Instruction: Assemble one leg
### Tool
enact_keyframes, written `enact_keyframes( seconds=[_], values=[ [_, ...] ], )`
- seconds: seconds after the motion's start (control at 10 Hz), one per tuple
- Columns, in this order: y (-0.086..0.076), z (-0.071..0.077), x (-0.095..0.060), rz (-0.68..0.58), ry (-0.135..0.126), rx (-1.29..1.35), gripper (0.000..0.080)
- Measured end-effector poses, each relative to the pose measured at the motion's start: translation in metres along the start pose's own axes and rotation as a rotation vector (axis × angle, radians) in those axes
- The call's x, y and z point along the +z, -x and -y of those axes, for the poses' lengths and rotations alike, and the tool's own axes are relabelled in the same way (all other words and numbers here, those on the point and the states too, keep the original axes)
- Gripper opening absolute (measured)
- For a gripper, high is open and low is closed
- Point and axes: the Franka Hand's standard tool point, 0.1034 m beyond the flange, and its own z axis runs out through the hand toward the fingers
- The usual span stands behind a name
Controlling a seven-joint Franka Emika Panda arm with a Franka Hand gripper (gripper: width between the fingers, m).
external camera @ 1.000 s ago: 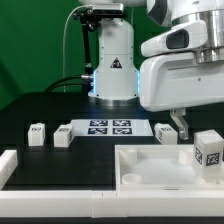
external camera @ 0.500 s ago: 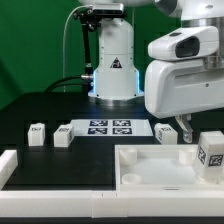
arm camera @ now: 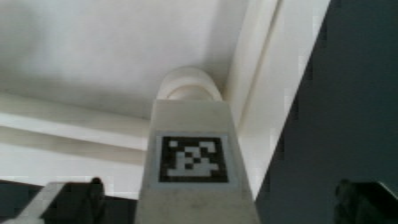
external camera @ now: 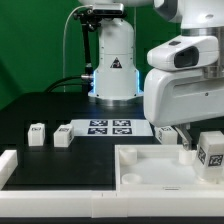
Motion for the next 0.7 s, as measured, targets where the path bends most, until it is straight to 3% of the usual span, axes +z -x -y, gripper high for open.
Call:
enact_keyframes(
  seconds=[0.3, 0.5, 0.6, 0.7],
  values=[
    [0.0002, -0.0031, 0.0016, -0.001, 0.000, -0.001, 0.0649],
    [0.0003, -0.0031, 0.0017, -0.001, 0.000, -0.002, 0.0377],
    [0.0003, -0.0038, 0.0016, -0.001, 0.001, -0.001, 0.0377],
    [0.0003, -0.0041, 0.0016, -0.001, 0.001, -0.001, 0.0293]
  ],
)
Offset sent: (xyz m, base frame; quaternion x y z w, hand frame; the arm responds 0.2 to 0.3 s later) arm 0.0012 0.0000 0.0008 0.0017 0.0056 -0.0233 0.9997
